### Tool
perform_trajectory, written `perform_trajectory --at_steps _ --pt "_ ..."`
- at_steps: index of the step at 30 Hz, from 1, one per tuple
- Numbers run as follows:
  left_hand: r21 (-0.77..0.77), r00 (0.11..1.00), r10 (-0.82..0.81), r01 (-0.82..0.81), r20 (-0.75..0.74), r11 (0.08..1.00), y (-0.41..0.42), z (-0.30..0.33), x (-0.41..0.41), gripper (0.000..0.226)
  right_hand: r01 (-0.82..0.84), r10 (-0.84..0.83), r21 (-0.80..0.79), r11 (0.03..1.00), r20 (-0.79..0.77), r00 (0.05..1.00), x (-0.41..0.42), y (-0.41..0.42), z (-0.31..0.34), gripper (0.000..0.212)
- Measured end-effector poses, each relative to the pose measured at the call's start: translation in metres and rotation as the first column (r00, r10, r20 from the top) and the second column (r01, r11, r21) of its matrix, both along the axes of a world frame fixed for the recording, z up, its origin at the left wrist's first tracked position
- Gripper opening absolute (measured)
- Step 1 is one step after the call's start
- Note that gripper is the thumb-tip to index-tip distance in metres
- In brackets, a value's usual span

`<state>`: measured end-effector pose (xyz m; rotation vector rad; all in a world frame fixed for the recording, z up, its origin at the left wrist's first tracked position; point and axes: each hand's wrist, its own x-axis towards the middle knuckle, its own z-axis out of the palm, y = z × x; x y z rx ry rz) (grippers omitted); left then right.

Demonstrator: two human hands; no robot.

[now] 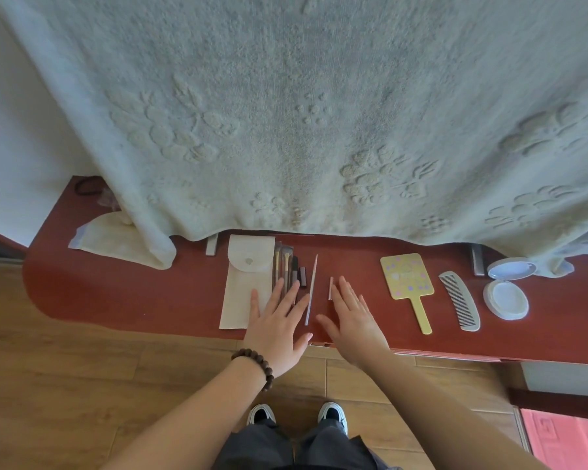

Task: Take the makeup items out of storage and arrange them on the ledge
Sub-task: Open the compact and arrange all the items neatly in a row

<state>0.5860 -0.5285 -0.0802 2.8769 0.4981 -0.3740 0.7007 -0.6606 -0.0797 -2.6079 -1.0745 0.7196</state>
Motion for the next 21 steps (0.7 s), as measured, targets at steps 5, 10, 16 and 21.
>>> perform_trajectory --at_steps 5,10,16,21 --pt "0.001 0.999 -0.017 0.017 -0.032 1.0 -0.007 -0.001 0.002 0.065 -0.022 0.022 -0.019 1.0 -0.024 0.999 -0.005 0.014 -0.003 0.078" --pt "0.021 0.999 -0.005 0.006 -0.053 1.0 -0.008 -0.006 0.003 0.067 -0.042 0.039 -0.066 0.997 -0.05 0.998 -0.003 0.027 -0.002 0.069" --pt "0.021 0.999 0.017 -0.016 -0.044 1.0 -0.008 -0.006 0.003 0.07 -0.098 0.094 -0.073 0.992 -0.067 0.993 -0.001 0.035 -0.002 0.069" --pt "0.011 0.999 0.023 -0.023 -0.037 1.0 -0.008 -0.007 0.001 0.071 -0.123 0.117 -0.068 0.99 -0.081 0.99 -0.003 0.039 -0.001 0.069"
